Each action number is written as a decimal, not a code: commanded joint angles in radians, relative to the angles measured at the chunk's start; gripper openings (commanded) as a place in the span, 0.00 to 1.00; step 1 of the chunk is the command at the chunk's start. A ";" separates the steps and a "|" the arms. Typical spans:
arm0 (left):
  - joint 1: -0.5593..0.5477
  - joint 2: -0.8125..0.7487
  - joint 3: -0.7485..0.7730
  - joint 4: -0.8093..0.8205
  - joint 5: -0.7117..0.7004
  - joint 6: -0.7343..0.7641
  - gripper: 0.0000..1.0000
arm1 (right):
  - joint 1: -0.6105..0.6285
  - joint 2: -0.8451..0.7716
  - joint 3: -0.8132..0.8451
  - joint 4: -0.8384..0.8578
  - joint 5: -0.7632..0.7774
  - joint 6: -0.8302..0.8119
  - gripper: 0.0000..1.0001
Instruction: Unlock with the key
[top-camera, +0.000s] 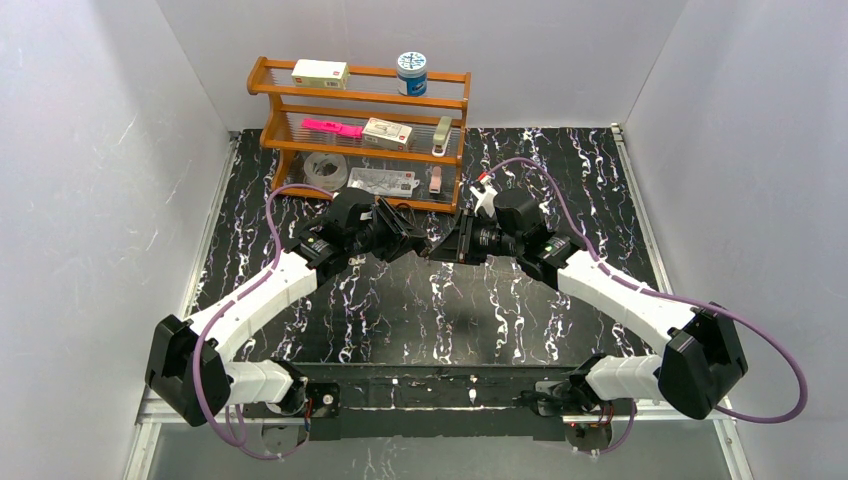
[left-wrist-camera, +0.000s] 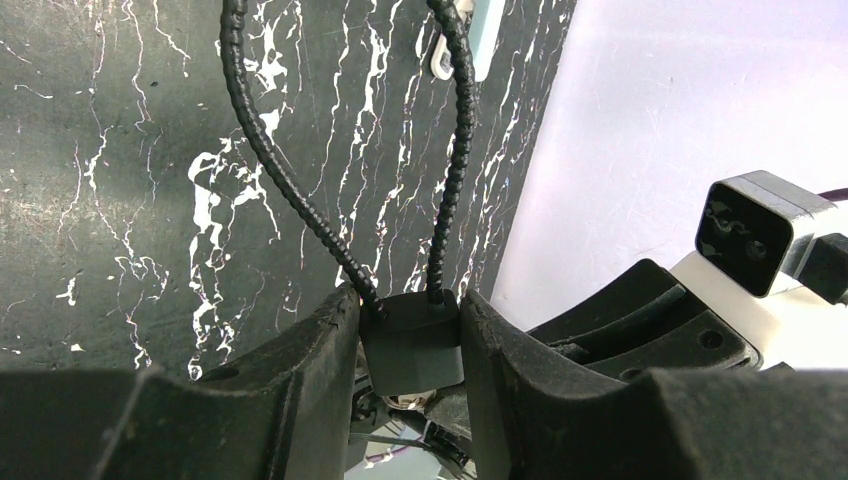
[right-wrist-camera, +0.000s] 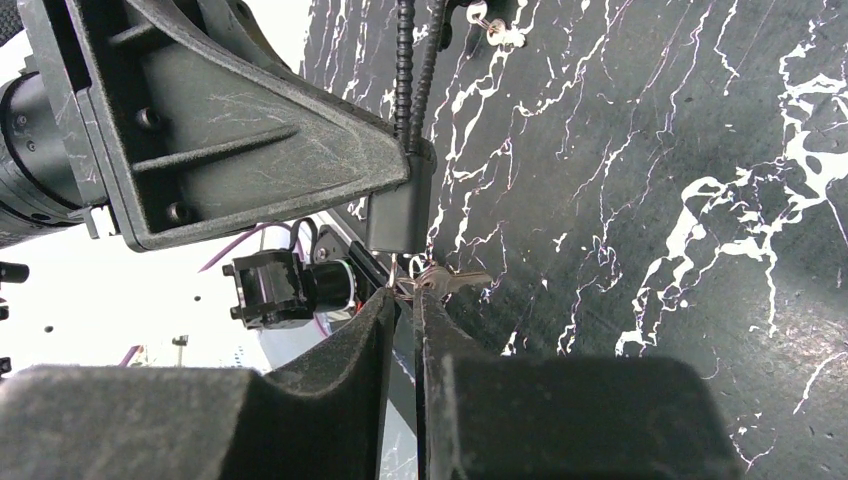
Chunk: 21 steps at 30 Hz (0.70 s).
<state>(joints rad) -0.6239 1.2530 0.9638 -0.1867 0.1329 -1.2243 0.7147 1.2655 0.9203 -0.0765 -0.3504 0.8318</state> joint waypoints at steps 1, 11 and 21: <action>-0.002 -0.032 0.037 0.018 0.009 -0.010 0.08 | -0.001 0.015 0.026 0.069 -0.024 -0.001 0.20; -0.002 -0.033 0.029 0.023 0.002 -0.010 0.08 | -0.001 0.013 0.012 0.112 -0.034 0.020 0.32; -0.002 -0.043 0.029 0.020 -0.009 -0.011 0.08 | -0.001 0.031 0.007 0.088 -0.049 0.026 0.19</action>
<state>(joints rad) -0.6239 1.2530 0.9638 -0.1799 0.1307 -1.2320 0.7143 1.2831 0.9203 -0.0082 -0.3775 0.8604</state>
